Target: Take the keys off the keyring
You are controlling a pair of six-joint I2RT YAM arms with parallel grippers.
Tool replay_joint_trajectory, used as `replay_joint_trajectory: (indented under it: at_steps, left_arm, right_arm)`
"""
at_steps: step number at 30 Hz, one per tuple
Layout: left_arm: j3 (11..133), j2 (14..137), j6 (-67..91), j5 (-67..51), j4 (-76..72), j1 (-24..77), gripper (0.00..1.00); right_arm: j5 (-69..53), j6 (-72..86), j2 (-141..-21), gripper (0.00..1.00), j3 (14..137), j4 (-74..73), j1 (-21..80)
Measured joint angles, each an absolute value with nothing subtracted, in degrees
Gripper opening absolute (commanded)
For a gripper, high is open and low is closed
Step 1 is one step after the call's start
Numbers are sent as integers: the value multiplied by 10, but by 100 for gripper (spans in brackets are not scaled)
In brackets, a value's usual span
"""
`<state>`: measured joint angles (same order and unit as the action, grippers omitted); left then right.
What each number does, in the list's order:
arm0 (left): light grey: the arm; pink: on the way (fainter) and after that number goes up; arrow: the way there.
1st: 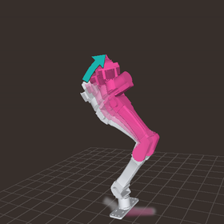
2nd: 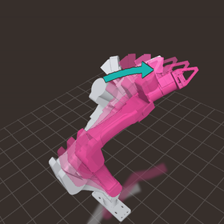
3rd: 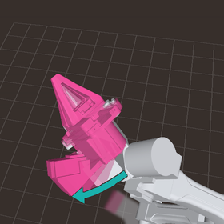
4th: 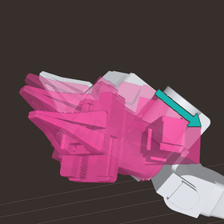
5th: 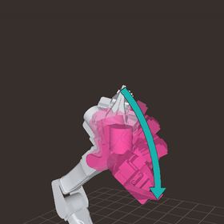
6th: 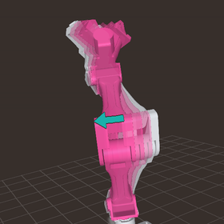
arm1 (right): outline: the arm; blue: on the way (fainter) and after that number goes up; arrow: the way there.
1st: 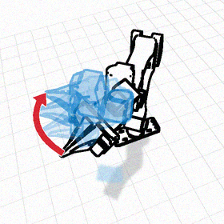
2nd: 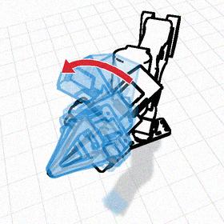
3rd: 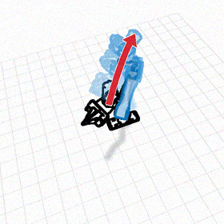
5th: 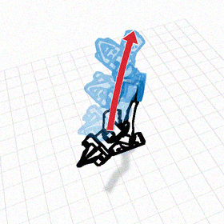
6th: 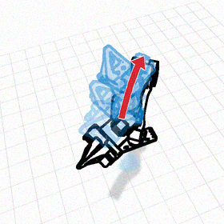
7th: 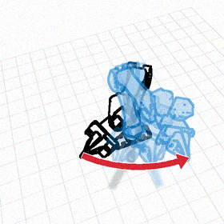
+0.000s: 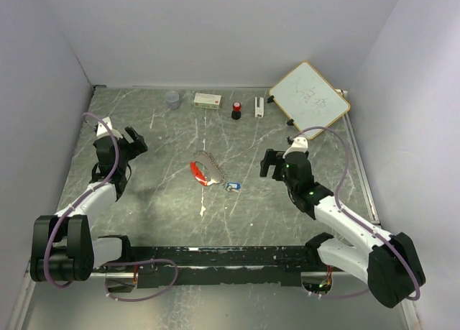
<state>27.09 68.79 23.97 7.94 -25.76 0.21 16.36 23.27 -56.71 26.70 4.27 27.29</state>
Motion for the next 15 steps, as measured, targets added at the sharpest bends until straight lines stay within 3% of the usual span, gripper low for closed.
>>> replay_joint_trajectory:
  at_steps: [5,15]
  left_arm:
    - [309,704,239,77,-206,2,97]
    - [271,671,193,-36,-246,2,97]
  right_arm:
    - [143,221,-612,85,273,66,318]
    - [103,216,-733,47,279,112,375]
